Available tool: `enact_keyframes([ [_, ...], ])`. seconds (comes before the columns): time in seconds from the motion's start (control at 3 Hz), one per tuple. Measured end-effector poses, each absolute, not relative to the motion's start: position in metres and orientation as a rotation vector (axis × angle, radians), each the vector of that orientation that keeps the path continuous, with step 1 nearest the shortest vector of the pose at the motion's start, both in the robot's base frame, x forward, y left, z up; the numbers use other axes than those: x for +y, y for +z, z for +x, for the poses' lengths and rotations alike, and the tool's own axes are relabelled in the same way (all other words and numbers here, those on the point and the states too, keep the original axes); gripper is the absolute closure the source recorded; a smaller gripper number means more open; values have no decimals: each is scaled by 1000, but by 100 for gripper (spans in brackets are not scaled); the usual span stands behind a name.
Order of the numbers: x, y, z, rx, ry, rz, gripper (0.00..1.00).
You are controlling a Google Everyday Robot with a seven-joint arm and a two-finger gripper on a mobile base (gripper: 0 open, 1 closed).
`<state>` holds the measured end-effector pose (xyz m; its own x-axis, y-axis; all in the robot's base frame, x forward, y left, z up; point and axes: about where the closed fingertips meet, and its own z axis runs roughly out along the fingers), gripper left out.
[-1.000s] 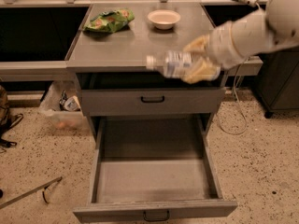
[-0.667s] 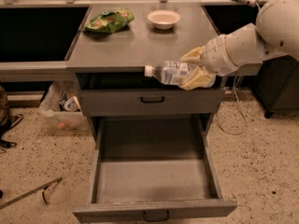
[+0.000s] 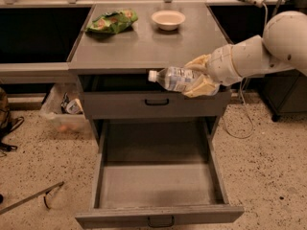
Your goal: Place blue plastic bottle into middle drawer
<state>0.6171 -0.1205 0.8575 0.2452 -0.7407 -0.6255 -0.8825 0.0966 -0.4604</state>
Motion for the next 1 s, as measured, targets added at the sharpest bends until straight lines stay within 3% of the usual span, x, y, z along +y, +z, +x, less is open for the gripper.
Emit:
enact_keyframes([
  [1.0, -124, 641, 576, 1590, 479, -1549, 100],
])
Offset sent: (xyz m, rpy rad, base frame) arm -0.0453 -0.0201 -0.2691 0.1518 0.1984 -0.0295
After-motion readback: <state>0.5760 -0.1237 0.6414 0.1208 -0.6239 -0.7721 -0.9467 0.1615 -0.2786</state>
